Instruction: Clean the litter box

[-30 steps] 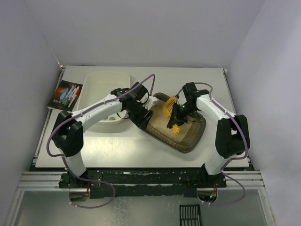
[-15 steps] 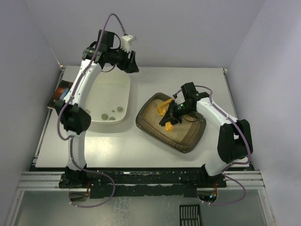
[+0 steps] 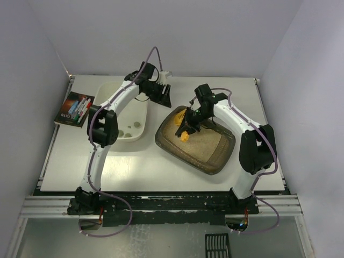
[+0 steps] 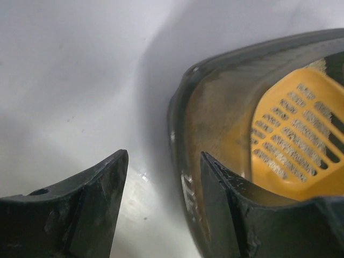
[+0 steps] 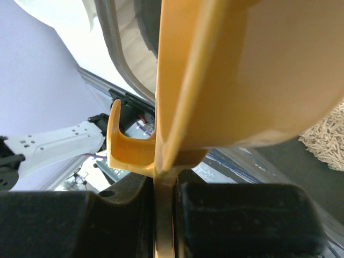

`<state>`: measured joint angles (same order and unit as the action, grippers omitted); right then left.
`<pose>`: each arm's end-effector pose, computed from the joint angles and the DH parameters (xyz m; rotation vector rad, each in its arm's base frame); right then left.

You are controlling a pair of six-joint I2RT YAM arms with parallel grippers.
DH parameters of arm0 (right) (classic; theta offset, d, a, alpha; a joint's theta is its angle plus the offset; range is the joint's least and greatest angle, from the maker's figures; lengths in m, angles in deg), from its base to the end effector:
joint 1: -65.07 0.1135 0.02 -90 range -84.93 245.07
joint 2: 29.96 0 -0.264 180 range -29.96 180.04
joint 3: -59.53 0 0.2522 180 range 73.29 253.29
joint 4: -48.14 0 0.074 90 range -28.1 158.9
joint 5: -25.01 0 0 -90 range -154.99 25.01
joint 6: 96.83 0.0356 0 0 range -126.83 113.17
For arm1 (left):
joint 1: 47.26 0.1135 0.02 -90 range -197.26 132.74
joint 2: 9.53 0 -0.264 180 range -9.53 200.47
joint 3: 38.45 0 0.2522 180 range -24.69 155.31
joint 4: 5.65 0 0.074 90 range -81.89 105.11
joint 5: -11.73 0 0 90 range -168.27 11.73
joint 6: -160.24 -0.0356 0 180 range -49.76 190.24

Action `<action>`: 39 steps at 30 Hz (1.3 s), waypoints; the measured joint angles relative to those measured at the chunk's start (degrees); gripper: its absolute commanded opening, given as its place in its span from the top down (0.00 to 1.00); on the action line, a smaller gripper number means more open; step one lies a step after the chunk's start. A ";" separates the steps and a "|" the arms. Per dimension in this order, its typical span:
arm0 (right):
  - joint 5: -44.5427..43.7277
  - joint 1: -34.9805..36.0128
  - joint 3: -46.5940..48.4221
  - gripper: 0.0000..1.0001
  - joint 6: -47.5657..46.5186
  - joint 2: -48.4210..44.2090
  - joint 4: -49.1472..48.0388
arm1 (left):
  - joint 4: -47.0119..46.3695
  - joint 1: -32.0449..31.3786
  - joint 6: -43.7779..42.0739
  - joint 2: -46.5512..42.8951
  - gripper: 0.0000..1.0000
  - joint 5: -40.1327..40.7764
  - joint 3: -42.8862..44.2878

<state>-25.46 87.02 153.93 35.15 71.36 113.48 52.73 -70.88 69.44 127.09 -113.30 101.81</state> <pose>0.3190 0.1530 0.2453 -0.3353 -2.8097 -1.0947 0.4711 -0.2283 0.2266 0.7754 2.3954 -0.9325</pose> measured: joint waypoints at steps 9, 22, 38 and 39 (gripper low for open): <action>-3.69 -0.02 -0.76 1.00 -2.19 0.09 4.17 | -7.13 -2.97 4.98 -0.20 0.35 1.57 -0.68; -7.58 0.42 -1.90 1.00 -2.60 3.78 4.79 | -11.67 -4.15 6.40 -0.52 0.35 5.90 -8.28; -5.86 1.38 -5.99 1.00 1.64 5.70 -7.28 | -12.76 -4.33 6.21 -0.61 0.36 6.49 -9.31; -5.29 1.29 -6.82 1.00 1.97 5.55 -8.72 | -12.76 -4.33 6.21 -0.63 0.36 6.49 -9.31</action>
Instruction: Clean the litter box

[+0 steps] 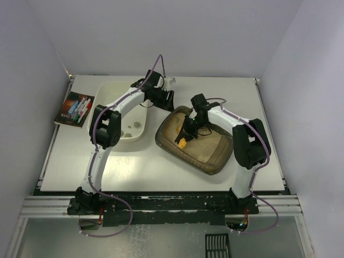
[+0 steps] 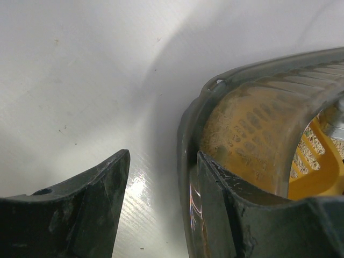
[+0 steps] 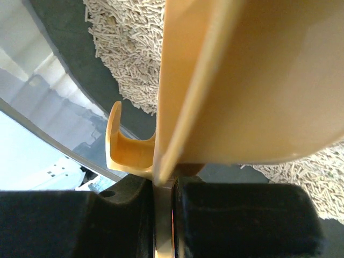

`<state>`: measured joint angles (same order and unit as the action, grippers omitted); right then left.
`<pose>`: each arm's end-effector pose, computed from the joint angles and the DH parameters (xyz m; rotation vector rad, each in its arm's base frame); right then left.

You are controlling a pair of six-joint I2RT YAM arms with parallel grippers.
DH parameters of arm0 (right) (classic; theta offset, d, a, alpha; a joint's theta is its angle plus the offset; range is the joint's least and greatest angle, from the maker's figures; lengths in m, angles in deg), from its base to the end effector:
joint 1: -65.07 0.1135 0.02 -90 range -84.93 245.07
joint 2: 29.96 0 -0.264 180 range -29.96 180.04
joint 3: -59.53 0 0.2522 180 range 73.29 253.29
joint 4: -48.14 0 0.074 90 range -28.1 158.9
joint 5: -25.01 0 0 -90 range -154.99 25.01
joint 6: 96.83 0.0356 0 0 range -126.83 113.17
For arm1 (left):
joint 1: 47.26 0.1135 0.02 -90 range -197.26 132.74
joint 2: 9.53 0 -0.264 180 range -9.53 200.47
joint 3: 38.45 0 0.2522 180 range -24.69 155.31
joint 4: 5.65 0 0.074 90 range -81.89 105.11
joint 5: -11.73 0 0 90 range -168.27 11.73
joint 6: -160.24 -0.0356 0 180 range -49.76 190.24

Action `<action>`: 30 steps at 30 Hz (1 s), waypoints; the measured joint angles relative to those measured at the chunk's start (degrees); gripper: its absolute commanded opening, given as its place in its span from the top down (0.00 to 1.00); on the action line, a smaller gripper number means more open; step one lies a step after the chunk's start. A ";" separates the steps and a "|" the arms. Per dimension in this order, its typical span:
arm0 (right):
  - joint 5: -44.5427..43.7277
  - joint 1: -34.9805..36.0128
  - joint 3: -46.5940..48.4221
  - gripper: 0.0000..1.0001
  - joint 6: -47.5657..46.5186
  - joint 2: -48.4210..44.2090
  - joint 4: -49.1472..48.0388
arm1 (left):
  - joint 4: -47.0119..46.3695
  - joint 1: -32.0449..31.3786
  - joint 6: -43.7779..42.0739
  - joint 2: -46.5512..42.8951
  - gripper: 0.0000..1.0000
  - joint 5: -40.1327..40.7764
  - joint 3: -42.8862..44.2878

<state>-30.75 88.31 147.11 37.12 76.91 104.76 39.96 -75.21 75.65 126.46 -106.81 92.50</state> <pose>0.3227 0.1604 0.1825 -0.4076 -2.8370 -0.9307 0.4583 -0.2624 0.1934 0.7087 2.3976 -0.8621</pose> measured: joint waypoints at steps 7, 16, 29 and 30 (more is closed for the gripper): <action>3.63 -0.37 -6.14 1.00 2.14 -1.33 -11.21 | 0.02 0.00 0.00 0.00 0.36 0.00 0.00; 9.18 -1.42 -13.44 1.00 6.01 -2.82 -25.97 | 0.11 0.00 -0.02 0.00 0.36 -0.02 0.00; 8.90 0.04 -20.57 1.00 4.07 -9.94 -27.61 | 1.31 -0.02 -1.22 -0.57 0.35 0.22 -0.37; 8.85 0.13 -21.53 1.00 3.80 -10.91 -27.63 | 1.81 -0.02 -1.42 -0.81 0.35 0.28 -0.46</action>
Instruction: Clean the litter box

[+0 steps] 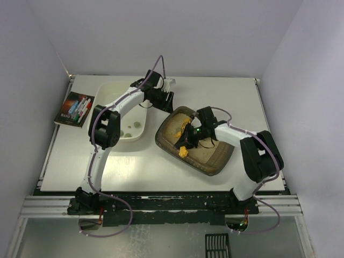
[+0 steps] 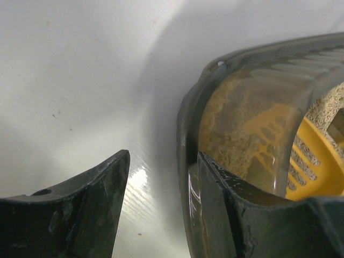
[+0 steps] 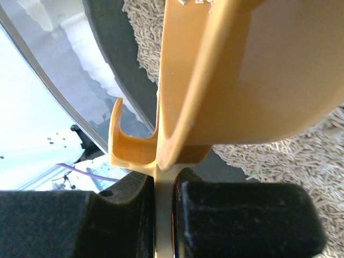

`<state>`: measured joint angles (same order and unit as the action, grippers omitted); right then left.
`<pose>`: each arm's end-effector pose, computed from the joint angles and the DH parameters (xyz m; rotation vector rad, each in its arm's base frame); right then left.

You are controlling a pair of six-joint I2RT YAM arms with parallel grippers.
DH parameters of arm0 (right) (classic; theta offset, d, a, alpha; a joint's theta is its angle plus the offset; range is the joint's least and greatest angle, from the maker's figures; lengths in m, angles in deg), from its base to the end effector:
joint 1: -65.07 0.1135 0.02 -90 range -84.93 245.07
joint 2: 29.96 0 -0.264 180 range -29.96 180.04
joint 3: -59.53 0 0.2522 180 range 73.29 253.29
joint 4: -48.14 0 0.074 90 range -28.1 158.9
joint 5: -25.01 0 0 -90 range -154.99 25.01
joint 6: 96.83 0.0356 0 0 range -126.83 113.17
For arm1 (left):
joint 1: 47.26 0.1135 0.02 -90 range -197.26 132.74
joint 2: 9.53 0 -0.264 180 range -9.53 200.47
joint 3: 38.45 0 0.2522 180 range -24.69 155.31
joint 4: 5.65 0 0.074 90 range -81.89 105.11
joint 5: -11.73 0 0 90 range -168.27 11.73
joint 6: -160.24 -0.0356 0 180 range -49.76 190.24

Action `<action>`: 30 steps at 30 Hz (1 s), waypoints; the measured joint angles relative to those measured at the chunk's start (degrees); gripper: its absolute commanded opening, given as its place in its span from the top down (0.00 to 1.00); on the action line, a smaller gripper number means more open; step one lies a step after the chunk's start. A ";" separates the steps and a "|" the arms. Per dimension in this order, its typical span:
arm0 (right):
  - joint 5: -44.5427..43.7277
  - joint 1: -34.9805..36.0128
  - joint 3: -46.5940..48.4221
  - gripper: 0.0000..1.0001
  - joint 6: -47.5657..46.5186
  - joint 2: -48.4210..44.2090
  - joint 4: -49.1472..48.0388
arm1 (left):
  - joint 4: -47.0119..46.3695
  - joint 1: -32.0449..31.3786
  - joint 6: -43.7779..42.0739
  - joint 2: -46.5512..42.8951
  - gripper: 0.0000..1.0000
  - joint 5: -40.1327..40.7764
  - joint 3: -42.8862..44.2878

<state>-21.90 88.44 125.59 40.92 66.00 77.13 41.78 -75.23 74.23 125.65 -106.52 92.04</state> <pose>0.2820 0.1484 0.1647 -0.2915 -2.8118 -1.3574 0.4543 -0.2603 0.1958 0.7339 2.4118 -0.8449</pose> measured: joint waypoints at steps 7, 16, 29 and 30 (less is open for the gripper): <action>-1.16 -0.50 -6.82 1.00 -1.27 -6.45 -0.96 | 3.76 -0.87 -0.57 -0.83 0.36 -0.02 -0.02; 0.04 -2.14 -13.60 1.00 -2.89 -12.33 -4.09 | 9.86 -1.46 -2.32 -1.53 0.35 0.39 2.29; 2.08 -3.41 -18.34 1.00 -6.03 -23.21 -9.20 | 24.13 -2.36 -9.22 -11.06 0.35 3.63 7.82; 2.54 -3.39 -19.41 1.00 -5.88 -24.72 -9.77 | 25.18 -2.36 -9.81 -12.20 0.35 3.63 8.17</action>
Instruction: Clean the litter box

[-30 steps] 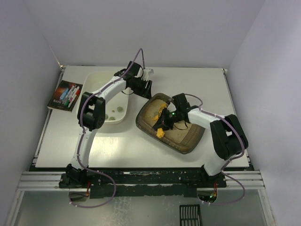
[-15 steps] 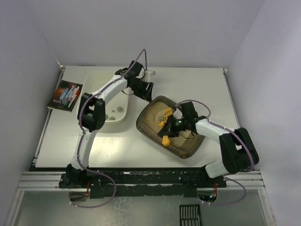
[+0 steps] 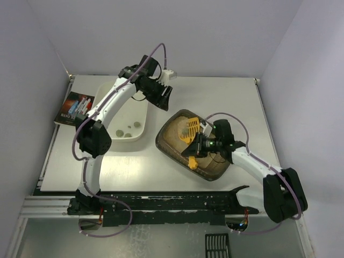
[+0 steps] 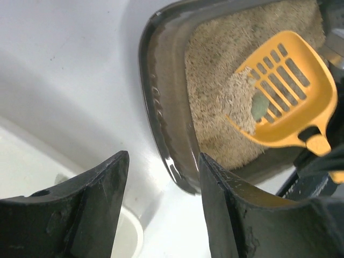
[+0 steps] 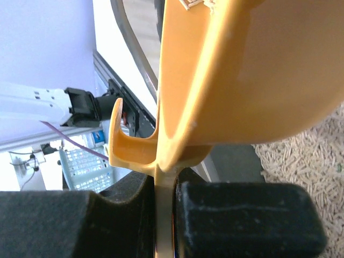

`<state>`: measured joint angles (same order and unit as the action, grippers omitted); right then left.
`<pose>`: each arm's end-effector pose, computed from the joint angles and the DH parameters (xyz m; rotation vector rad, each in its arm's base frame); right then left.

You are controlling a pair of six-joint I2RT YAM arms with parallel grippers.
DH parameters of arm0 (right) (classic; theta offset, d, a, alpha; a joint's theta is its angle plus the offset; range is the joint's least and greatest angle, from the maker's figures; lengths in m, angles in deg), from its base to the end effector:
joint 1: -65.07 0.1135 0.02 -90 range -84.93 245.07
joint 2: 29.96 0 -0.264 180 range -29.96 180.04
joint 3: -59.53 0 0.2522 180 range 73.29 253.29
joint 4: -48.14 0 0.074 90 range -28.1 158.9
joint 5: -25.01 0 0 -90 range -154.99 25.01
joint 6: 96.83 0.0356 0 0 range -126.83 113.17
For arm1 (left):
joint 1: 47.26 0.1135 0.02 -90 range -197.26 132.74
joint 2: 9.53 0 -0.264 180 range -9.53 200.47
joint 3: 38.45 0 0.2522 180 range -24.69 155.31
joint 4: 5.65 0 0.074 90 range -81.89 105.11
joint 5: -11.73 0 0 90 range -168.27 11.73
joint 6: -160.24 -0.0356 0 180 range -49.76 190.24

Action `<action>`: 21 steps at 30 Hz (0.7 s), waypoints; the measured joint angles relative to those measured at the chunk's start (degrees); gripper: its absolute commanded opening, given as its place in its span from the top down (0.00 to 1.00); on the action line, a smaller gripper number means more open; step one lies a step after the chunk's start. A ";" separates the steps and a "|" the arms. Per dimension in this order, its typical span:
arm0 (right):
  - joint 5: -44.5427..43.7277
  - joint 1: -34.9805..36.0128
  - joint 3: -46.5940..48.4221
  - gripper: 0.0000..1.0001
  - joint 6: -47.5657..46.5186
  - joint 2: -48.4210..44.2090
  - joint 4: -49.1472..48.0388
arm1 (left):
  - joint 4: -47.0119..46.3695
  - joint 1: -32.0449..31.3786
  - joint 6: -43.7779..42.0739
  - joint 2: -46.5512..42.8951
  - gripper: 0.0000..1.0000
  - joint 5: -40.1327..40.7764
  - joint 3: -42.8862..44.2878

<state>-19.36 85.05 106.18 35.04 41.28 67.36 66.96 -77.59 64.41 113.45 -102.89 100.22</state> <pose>0.2129 0.1045 0.1901 0.0339 2.5071 1.4315 0.3935 -0.2474 0.3140 0.9592 2.3996 -0.7124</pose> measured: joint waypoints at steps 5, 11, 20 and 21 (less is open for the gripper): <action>0.48 0.00 -9.53 1.00 3.52 -9.09 -4.28 | 3.63 0.17 -2.47 -7.65 0.35 0.02 -4.07; 1.88 0.00 -21.24 1.00 13.22 -17.49 -19.45 | 5.60 1.70 -3.23 -12.94 0.35 -0.26 -11.02; 3.74 0.00 -29.24 1.00 26.45 -9.57 -53.44 | 7.04 3.87 -5.92 -14.21 0.37 -0.50 -18.71; 3.93 0.00 -29.44 1.00 27.23 -7.98 -56.72 | 6.99 3.87 -6.27 -14.91 0.37 -0.42 -20.02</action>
<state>-15.43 85.05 76.73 62.27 33.30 10.64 73.95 -73.72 58.14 98.54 -103.31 80.19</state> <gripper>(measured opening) 0.100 0.638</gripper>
